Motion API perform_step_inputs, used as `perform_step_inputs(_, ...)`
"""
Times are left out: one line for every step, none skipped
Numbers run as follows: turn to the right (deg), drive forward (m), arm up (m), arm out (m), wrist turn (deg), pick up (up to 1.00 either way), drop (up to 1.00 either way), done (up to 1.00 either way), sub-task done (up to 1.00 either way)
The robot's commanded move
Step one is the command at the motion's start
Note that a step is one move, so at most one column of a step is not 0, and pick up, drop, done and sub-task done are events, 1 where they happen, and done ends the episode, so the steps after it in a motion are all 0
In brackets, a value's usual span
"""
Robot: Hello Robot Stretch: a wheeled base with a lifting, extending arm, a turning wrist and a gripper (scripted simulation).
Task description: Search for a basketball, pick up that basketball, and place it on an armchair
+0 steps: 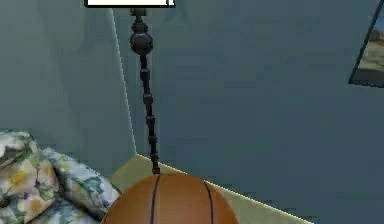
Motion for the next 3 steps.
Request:
perform_step_inputs(45.0,0.00,0.00,0.00,0.0,0.00,0.00,0.00,0.00)
perform_step_inputs(12.0,0.00,0.00,0.00,0.0,0.00,0.00,0.00,0.00)
perform_step_inputs(45.0,0.00,0.00,0.00,0.0,0.00,0.00,0.00,0.00)
